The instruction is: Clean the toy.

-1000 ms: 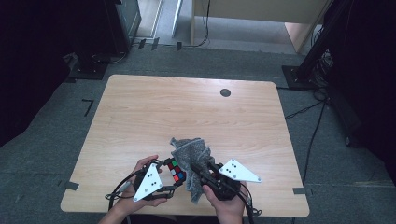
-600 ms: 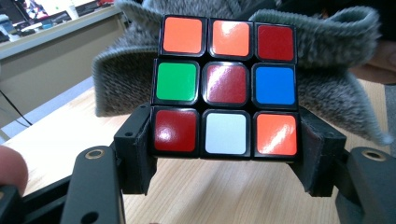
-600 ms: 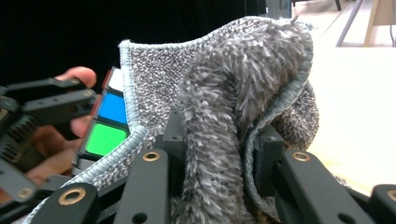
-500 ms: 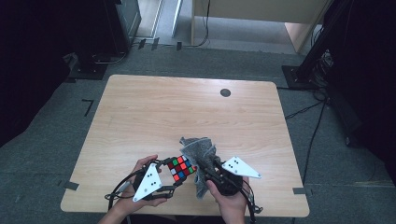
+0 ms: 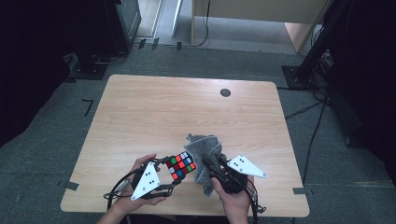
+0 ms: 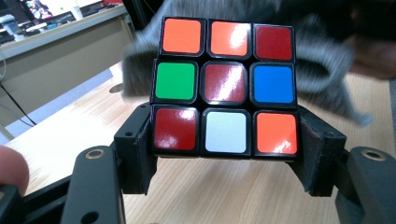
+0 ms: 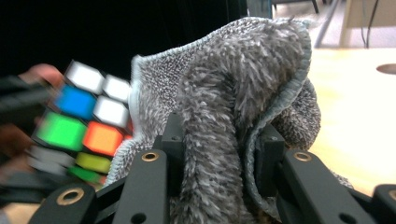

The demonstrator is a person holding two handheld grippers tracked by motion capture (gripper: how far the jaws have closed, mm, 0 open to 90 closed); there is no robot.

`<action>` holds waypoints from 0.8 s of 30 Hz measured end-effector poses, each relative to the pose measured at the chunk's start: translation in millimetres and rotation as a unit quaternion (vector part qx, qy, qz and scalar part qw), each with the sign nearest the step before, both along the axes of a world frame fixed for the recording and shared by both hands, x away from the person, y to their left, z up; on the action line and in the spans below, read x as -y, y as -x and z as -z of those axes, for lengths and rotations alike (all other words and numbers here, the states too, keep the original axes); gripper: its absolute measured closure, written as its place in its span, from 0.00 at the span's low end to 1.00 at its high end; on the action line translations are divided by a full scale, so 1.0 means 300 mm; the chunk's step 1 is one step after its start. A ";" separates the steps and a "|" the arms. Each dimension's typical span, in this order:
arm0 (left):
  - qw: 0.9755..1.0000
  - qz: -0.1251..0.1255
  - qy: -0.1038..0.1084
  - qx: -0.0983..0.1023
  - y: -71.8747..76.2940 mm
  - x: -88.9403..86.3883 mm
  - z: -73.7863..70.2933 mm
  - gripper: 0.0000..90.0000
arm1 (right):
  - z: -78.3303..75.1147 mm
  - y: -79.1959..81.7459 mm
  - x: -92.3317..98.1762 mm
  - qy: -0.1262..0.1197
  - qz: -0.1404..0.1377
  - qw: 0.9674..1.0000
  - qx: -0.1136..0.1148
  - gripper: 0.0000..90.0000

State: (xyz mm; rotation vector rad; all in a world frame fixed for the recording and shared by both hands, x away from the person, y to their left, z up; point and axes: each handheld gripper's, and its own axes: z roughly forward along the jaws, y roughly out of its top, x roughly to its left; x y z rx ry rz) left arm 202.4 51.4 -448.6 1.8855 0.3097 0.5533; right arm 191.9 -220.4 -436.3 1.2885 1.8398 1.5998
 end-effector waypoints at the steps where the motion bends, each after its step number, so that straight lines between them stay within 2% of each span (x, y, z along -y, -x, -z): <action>1: 1.000 0.000 -0.001 0.000 0.000 0.000 0.001 0.38 | -0.016 0.006 0.005 -0.015 -0.005 1.000 0.007 0.73; 3: 1.000 0.001 -0.002 0.000 0.000 0.003 0.003 0.38 | -0.038 0.017 0.006 -0.037 -0.015 0.999 0.013 0.73; 7: 1.000 0.005 0.000 0.001 0.005 0.008 0.002 0.38 | -0.071 0.045 -0.023 -0.054 -0.042 0.997 0.030 0.73; 10: 1.000 0.007 0.002 0.001 0.009 0.009 -0.001 0.38 | -0.071 0.052 -0.050 -0.044 -0.057 0.997 0.028 0.73; 13: 1.000 0.006 0.000 0.004 0.011 0.009 -0.004 0.38 | -0.051 0.047 -0.063 -0.033 -0.061 0.997 0.021 0.73; 24: 1.000 0.003 0.000 0.004 0.008 0.001 -0.008 0.38 | 0.009 0.004 -0.035 -0.019 -0.039 0.999 -0.008 0.72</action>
